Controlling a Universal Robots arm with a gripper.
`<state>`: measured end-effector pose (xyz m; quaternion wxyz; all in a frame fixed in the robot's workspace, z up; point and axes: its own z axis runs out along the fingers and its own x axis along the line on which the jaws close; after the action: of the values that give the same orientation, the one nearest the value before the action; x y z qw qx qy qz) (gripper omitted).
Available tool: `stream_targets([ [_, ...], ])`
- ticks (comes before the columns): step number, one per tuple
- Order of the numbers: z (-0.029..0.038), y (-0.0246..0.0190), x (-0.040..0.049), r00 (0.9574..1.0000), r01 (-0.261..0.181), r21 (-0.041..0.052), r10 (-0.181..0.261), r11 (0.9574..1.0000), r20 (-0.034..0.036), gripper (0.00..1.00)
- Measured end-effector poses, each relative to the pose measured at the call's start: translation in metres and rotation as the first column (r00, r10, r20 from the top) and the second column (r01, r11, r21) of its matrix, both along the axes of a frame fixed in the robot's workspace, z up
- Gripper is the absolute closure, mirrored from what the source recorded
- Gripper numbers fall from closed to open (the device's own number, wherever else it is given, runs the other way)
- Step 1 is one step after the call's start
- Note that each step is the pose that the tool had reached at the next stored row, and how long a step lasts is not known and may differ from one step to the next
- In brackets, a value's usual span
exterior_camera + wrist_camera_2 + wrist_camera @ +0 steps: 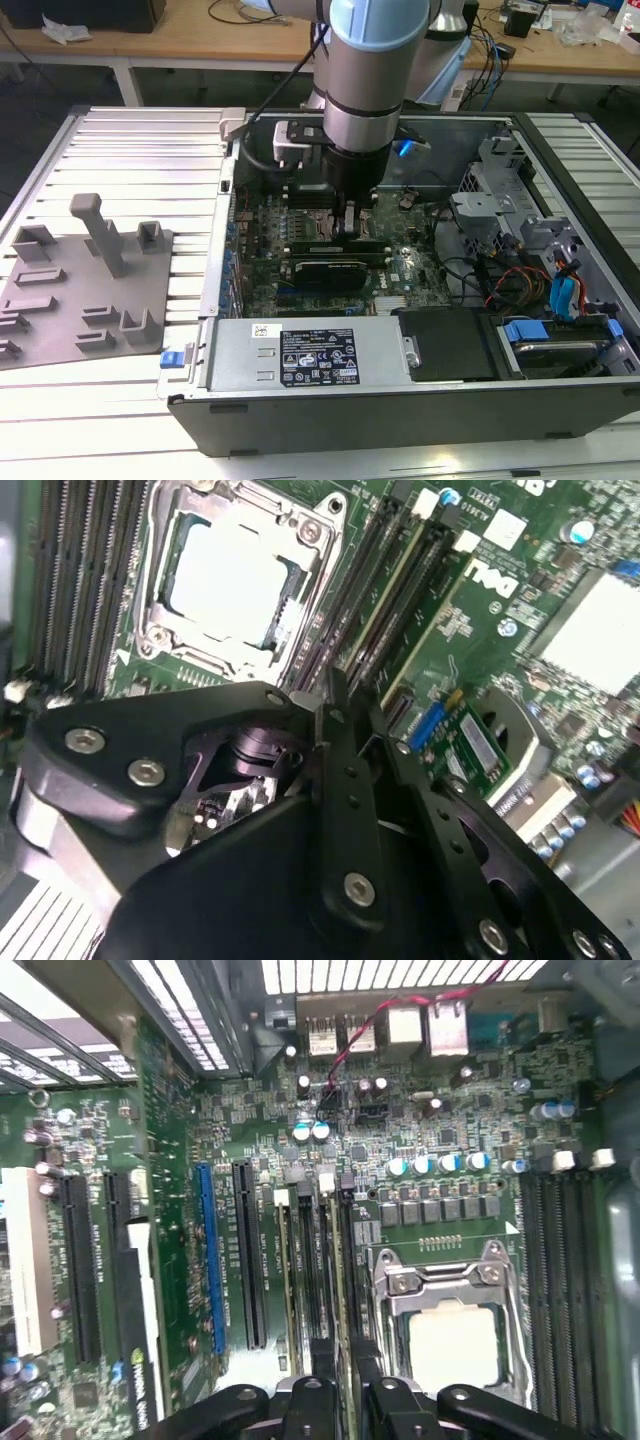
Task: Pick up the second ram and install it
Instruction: 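Insert the second ram into the second slot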
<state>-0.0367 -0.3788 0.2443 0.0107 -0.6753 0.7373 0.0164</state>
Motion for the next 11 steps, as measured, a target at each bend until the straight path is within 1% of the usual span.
stream_targets([
  [2,0.0050,0.0000,0.0000,1.0000,0.000,-0.0006,0.000,1.0000,-0.0001,0.78],
  [3,0.0108,0.0000,0.0000,1.0000,0.000,-0.0009,0.000,1.0000,-0.0001,0.78],
  [4,0.0152,0.0001,0.0000,1.0000,0.000,-0.0009,0.000,1.0000,-0.0001,0.78],
  [9,0.0313,0.0022,0.0000,1.0000,0.000,-0.0011,0.000,1.0000,-0.0001,0.80],
  [10,0.0334,0.0026,-0.0001,1.0000,0.000,-0.0013,0.000,1.0000,-0.0001,0.87],
  [11,0.0353,0.0028,0.0000,1.0000,0.000,-0.0013,0.000,1.0000,-0.0001,0.89],
])
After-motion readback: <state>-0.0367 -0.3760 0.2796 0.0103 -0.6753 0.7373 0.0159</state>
